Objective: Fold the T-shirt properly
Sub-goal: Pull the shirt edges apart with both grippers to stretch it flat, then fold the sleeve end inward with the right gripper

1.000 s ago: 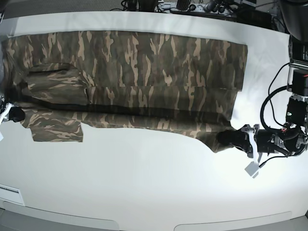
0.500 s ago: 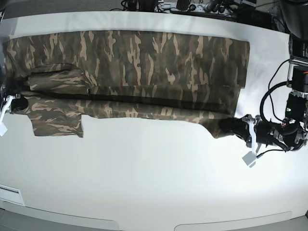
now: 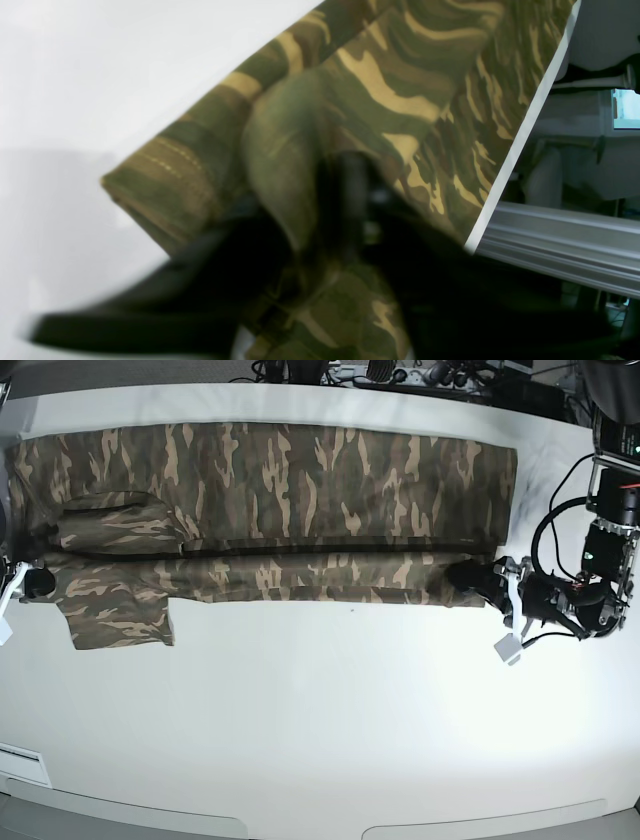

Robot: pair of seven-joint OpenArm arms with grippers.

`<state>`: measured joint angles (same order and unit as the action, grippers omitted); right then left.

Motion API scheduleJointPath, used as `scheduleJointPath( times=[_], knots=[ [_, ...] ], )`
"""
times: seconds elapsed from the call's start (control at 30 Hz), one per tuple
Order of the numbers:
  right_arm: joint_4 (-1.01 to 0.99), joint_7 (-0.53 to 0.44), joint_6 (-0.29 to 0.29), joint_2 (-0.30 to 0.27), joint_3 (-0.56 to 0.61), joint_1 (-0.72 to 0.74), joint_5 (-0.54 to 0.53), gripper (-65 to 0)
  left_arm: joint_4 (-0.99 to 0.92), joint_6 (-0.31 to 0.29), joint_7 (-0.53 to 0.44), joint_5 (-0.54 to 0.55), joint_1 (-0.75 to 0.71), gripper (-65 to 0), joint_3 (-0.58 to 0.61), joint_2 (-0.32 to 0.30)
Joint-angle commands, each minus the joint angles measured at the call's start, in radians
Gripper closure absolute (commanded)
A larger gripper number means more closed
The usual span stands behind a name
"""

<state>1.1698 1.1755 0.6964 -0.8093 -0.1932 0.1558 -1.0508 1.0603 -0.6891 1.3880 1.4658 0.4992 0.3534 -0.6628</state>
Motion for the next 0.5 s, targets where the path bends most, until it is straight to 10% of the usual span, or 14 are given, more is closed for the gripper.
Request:
scheduleJointPath(
  times=[0.0,0.07,0.27,0.47],
  knots=[
    [0.013,0.011,0.002,-0.036,-0.011,0.028,-0.059,-32.2,0.013,-0.009,0.008,0.018,0.027,-26.4,-0.009,-0.016],
    [0.013,0.081,0.002,-0.04,-0.011,0.046,-0.16,-41.5,0.013,-0.009,0.008,0.018,0.027,-33.2,-0.009,-0.015],
    [0.013,0.077,0.002,-0.034,-0.011,0.112,-0.329,-41.6,0.013,-0.009,0.008,0.018,0.021,-33.1,-0.009,-0.016],
    [0.013,-0.21,0.002,0.076,-0.011,0.113,-0.027,-41.6,0.013,-0.009,-0.007,0.018,-0.021,-33.1,-0.009,-0.015]
  ],
)
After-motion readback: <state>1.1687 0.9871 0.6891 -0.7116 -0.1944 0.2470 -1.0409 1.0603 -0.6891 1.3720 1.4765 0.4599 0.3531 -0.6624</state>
